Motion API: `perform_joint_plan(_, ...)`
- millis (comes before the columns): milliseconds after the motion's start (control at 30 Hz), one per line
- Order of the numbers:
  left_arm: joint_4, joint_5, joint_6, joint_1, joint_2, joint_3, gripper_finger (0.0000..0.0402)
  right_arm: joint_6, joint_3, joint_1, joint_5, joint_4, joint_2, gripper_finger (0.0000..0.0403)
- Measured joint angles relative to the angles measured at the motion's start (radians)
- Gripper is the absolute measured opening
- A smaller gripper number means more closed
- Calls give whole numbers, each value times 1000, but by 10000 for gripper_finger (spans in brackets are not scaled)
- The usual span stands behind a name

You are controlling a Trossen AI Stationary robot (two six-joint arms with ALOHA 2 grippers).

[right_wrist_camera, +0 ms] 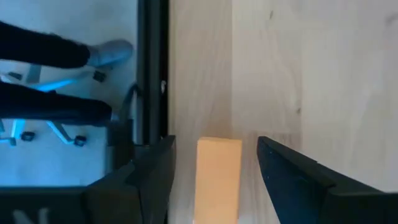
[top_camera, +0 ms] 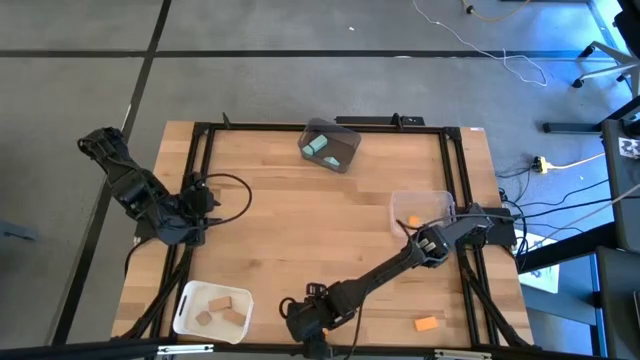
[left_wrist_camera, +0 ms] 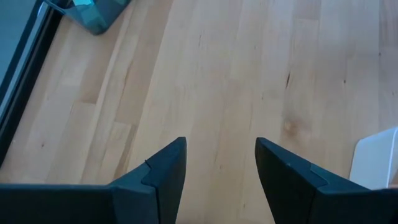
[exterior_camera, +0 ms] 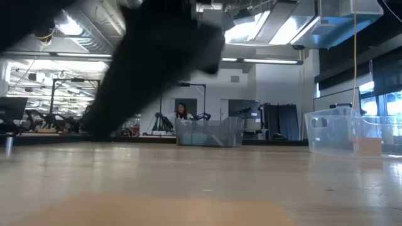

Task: Sort & place blocks by color
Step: Put the left yellow block into the transparent bin

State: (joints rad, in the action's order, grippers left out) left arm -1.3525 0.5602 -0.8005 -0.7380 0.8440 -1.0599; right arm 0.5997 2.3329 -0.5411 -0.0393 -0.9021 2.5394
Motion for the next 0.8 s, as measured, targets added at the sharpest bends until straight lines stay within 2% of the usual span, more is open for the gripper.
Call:
perform_joint_plan(500, 0, -2, 0, -1, 0, 0, 183, -3, 4, -10, -34, -45, 68, 225)
perform_joint_plan(800, 0, -3, 0, 0, 0, 0, 183, 24, 6, -14, 13, -58, 82, 225)
